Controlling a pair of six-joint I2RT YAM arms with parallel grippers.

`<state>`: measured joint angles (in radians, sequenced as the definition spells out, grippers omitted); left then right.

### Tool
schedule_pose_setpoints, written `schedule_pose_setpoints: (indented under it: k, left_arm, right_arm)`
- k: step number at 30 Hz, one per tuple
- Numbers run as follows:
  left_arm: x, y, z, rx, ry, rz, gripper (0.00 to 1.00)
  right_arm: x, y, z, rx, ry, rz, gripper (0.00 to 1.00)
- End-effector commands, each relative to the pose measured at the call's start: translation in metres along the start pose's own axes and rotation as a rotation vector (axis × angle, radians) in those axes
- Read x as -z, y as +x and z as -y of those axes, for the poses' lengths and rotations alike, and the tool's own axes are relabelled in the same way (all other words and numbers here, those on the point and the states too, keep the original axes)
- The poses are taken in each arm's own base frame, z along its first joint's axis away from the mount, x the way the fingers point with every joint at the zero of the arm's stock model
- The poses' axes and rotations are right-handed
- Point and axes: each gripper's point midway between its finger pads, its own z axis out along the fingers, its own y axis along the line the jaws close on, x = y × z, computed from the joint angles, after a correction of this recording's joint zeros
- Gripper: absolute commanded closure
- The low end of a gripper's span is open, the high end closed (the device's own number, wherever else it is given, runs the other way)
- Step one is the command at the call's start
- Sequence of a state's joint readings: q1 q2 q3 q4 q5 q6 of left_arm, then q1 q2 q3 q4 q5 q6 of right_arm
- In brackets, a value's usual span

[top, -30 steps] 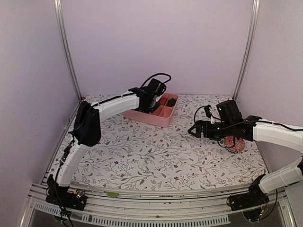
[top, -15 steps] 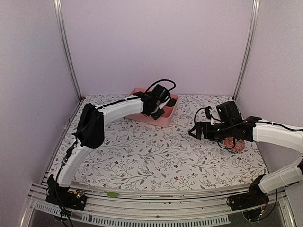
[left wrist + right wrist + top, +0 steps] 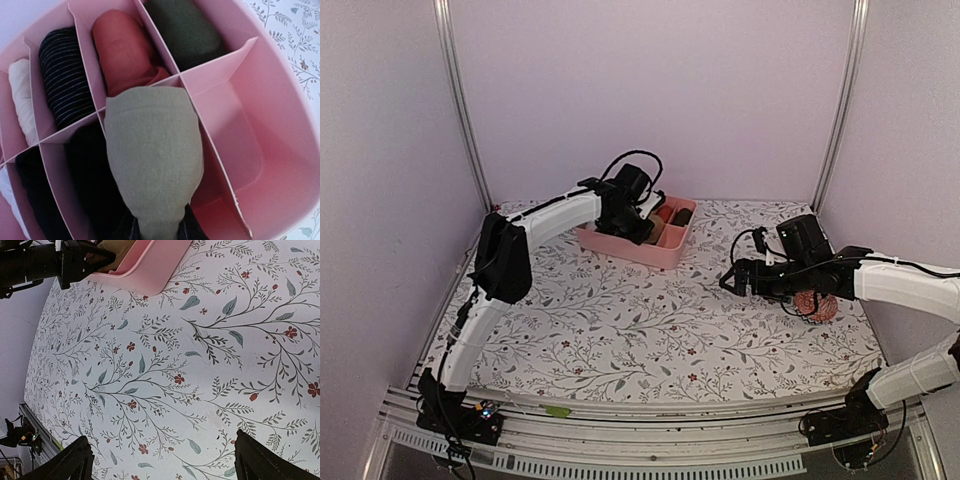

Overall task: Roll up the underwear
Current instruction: Place the underwear in the storage box.

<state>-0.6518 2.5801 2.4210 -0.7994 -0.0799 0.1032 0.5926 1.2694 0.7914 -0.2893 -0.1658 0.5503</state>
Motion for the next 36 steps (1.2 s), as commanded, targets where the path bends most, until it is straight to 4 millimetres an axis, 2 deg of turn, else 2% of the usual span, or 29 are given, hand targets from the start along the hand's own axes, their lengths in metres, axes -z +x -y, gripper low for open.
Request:
schedule_pose_setpoints:
  k: [1,4,6,10,13,19,21,24,26,28,36]
  left_arm:
    - [-0.021,0.098,0.0,0.022,0.036,-0.347,1.0]
    - [-0.012,0.125,-0.013,0.054,0.013,-0.42,1.0]
    - [-0.002,0.14,-0.015,0.055,0.02,-0.462,1.0]
    - [0.018,0.163,-0.004,0.056,0.081,-0.525,1.0]
    - [0.025,0.169,0.002,0.067,0.098,-0.536,1.0]
    - [0.006,0.15,0.013,0.078,0.118,-0.465,1.0]
    - [-0.006,0.143,0.011,0.044,0.097,-0.451,0.88]
    - [-0.013,0.141,0.003,0.003,0.064,-0.452,0.69]
    - [-0.01,0.141,-0.002,-0.017,0.065,-0.451,0.56]
    - [-0.005,0.139,-0.008,-0.036,0.079,-0.438,0.49]
    - [0.028,0.102,-0.031,-0.179,0.093,-0.295,0.37]
  right_arm:
    - [0.004,-0.001,0.003,0.003,0.011,0.009,0.01]
    - [0.005,-0.002,0.002,0.009,0.009,0.012,0.01]
    - [0.006,-0.003,0.002,0.011,0.009,0.015,0.01]
    - [0.008,-0.002,0.002,0.011,0.007,0.016,0.01]
    - [0.01,-0.003,0.001,0.013,0.004,0.022,0.01]
    - [0.011,-0.003,0.001,0.017,0.005,0.024,0.01]
    - [0.012,-0.004,0.0,0.016,0.006,0.026,0.01]
    - [0.015,-0.005,0.0,0.015,0.009,0.031,0.01]
    - [0.018,-0.005,0.001,0.013,0.012,0.035,0.01]
    - [0.02,-0.006,0.0,0.014,0.014,0.042,0.01]
    - [0.021,-0.008,0.0,0.01,0.014,0.054,0.01]
